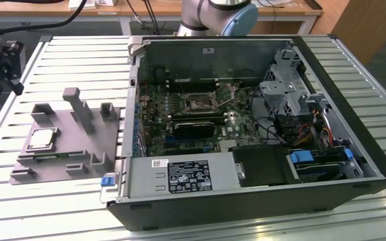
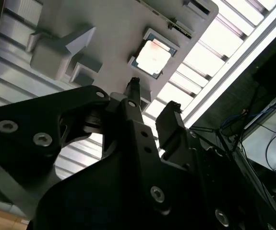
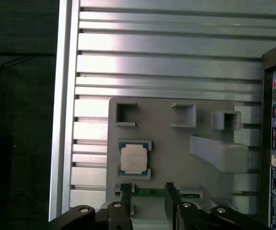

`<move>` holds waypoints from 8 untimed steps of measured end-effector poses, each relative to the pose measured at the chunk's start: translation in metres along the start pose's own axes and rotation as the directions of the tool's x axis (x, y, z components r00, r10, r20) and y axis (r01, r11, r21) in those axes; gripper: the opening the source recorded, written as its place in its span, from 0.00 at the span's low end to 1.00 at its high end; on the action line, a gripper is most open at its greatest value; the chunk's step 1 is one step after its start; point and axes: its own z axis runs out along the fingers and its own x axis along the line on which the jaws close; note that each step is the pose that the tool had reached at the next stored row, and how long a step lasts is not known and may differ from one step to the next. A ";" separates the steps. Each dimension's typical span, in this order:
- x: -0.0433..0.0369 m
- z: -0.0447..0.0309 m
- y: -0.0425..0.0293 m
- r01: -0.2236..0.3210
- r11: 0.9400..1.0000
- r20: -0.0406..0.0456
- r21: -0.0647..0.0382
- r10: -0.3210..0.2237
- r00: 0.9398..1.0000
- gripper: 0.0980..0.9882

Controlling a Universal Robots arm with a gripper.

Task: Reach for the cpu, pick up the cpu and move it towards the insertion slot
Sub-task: 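Pick up the cpu and move it towards the insertion slot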

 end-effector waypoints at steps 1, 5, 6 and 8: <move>0.0002 0.0017 -0.0006 0.000 1.000 0.000 0.000 0.000 1.000 0.35; 0.0005 0.0089 -0.0036 0.000 1.000 0.000 0.000 0.000 1.000 0.54; 0.0006 0.0106 -0.0044 0.000 1.000 0.000 0.000 0.000 1.000 0.61; 0.0008 0.0142 -0.0058 0.000 1.000 0.000 0.000 0.000 1.000 0.67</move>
